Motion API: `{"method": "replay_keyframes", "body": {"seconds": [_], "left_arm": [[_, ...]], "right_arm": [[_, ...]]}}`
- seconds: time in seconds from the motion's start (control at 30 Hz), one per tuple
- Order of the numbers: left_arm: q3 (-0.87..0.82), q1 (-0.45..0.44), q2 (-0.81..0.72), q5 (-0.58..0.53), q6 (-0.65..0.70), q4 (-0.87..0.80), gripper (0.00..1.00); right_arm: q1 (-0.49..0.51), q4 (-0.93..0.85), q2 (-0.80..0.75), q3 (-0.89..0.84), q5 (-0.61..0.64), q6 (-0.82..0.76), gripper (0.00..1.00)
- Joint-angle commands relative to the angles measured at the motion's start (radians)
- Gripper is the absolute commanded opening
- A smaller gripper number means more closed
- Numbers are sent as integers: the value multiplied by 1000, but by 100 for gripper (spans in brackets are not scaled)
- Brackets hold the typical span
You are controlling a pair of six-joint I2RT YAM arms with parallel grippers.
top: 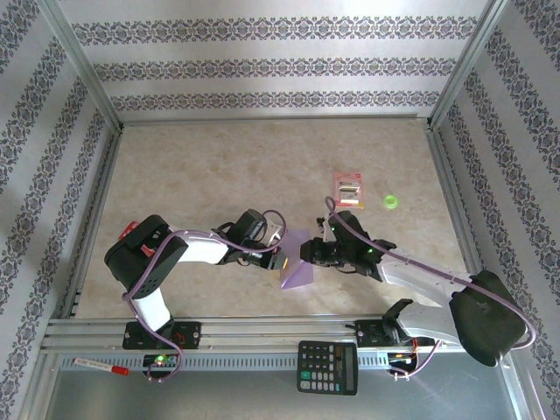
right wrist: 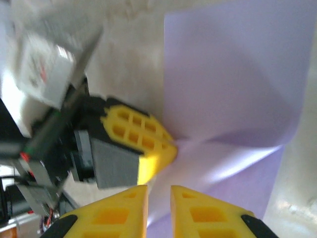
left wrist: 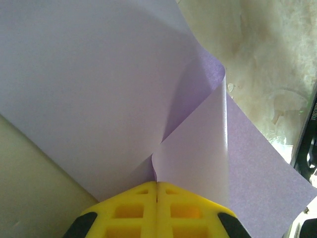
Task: Fold a paper plane with a square sheet of paper (pick it up from the middle)
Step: Fold the triangle a second time at the center of the table.
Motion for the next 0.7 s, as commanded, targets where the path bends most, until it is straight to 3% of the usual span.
{"method": "replay_keyframes", "body": {"seconds": [0.0, 0.2, 0.67], "left_arm": [[-11, 9, 77, -81, -14, -94, 0], [-4, 9, 69, -78, -29, -106, 0], [47, 8, 41, -61, -26, -148, 0]], "right_arm": [[72, 57, 9, -24, 42, 65, 18], [173, 121, 79, -45, 85, 100, 14], [174, 143, 143, -123, 159, 90, 12]]}}
